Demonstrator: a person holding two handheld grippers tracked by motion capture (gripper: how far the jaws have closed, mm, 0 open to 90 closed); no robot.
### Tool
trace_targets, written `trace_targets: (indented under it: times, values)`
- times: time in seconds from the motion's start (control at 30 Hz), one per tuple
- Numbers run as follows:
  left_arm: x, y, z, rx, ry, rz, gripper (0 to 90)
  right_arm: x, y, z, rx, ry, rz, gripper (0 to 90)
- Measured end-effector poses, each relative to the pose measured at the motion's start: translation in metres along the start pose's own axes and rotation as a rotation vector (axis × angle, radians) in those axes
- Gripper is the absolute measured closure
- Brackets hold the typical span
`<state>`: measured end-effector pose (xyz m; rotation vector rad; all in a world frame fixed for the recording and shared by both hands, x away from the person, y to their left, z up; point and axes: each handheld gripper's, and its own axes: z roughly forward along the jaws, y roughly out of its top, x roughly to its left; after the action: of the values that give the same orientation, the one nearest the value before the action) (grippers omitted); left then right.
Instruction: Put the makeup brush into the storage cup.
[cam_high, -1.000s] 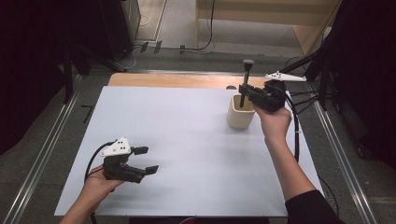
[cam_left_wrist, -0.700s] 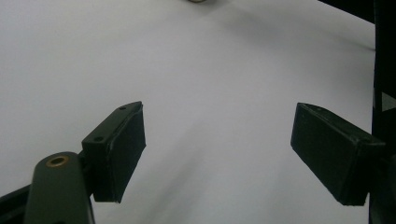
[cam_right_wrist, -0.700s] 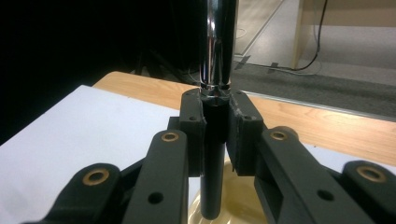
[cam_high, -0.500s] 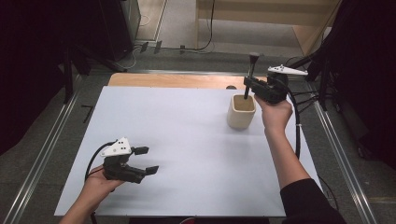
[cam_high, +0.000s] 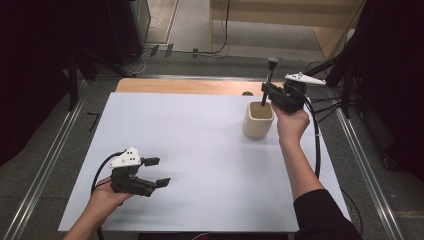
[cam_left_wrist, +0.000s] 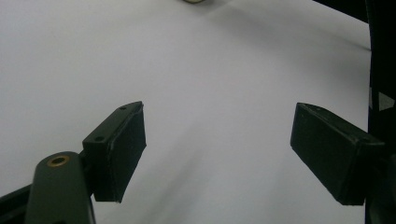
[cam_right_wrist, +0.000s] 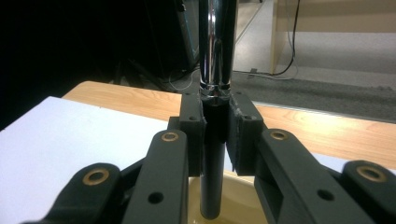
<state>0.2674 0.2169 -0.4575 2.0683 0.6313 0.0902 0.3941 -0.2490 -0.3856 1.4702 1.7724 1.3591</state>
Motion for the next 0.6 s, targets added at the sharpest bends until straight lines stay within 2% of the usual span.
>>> trace_targets:
  times: [0.33,0.5,0.6]
  values:
    - [0.0,0.0,0.0,-0.001,-0.001,0.0,18.6,-0.004,-0.006,0.003,-0.007,-0.013,0.013,79.5]
    - [0.0,0.0,0.0,-0.002,-0.001,-0.001,18.6,-0.004,-0.012,0.007,0.009,-0.019,0.011,79.5]
    - [0.0,0.0,0.0,-0.001,0.0,0.0,18.6,-0.004,-0.016,0.009,-0.005,-0.02,0.006,79.5]
